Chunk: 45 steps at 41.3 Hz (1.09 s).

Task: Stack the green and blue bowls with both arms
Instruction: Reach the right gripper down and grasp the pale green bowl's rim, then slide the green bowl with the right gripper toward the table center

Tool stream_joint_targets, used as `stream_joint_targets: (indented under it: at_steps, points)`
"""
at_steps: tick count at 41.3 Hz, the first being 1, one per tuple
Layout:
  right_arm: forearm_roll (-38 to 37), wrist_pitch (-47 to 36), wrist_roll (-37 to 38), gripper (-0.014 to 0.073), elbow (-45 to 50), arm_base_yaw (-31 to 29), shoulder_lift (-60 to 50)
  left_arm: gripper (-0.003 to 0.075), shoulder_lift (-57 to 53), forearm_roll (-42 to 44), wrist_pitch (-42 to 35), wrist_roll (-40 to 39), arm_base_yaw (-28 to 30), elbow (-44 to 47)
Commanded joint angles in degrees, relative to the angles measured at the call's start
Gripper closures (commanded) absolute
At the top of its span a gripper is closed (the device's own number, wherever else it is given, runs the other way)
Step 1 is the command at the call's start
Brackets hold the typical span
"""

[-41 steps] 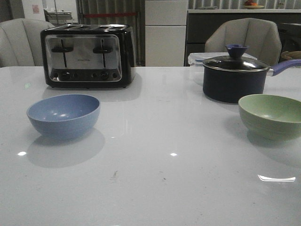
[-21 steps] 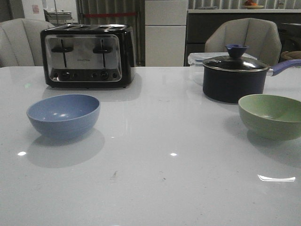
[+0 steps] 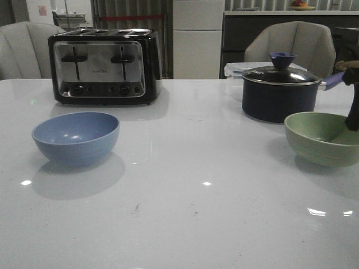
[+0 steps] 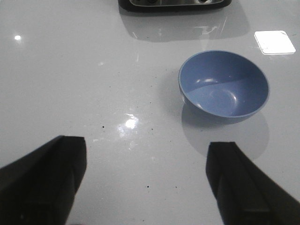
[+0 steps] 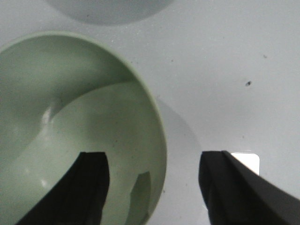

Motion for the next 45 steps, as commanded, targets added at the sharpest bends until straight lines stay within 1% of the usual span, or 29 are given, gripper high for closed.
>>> stream_joint_targets:
  at_steps: [1, 5, 14, 19, 22, 27, 33, 36, 40, 45]
  points:
    - [1.09, -2.75, -0.75, 0.0073, -3.05, -0.45, -0.15, 0.0141, 0.12, -0.79, -4.34, -0.49, -0.09, -1.74]
    - [0.96, -2.83, -0.75, 0.0121, -4.23, -0.45, 1.76, 0.0141, 0.12, -0.79, -4.34, -0.49, -0.09, -1.74]
    - [0.96, -2.63, -0.75, 0.0351, -5.01, -0.45, 2.60, 0.0141, 0.12, -0.79, -4.34, -0.49, -0.09, -1.74]
    - [0.96, -2.17, -0.81, 0.0433, -5.01, -0.45, 1.36, 0.0141, 0.12, -0.79, -4.34, -0.49, -0.09, -1.74]
    - [0.96, -1.80, -0.93, 0.0463, -5.01, -0.45, 0.17, 0.0141, 0.12, -0.79, -4.34, -0.49, -0.09, -1.74]
    - [0.96, -0.80, -1.64, 0.0482, -5.01, 0.23, -2.10, 0.0141, 0.12, -0.79, -4.34, -0.49, -0.09, -1.74]
    - [0.96, 1.04, -2.76, 0.0482, -5.01, 4.08, -5.09, 0.0141, 0.12, -0.79, -4.34, -0.49, -0.09, -1.74]
    - [0.96, 1.78, -2.88, 0.0482, -5.01, 7.53, -6.21, 0.0141, 0.12, -0.79, -4.34, -0.49, -0.09, -1.74]
    - [0.90, 1.89, -2.93, 0.0482, -5.01, 13.54, -6.67, 0.0141, 0.12, -0.79, -4.34, -0.49, -0.09, -1.74]
    - [1.06, 0.55, -2.93, 0.0482, -5.01, 20.67, -6.16, 0.0141, 0.12, -0.79, -4.34, -0.49, -0.09, -1.74]
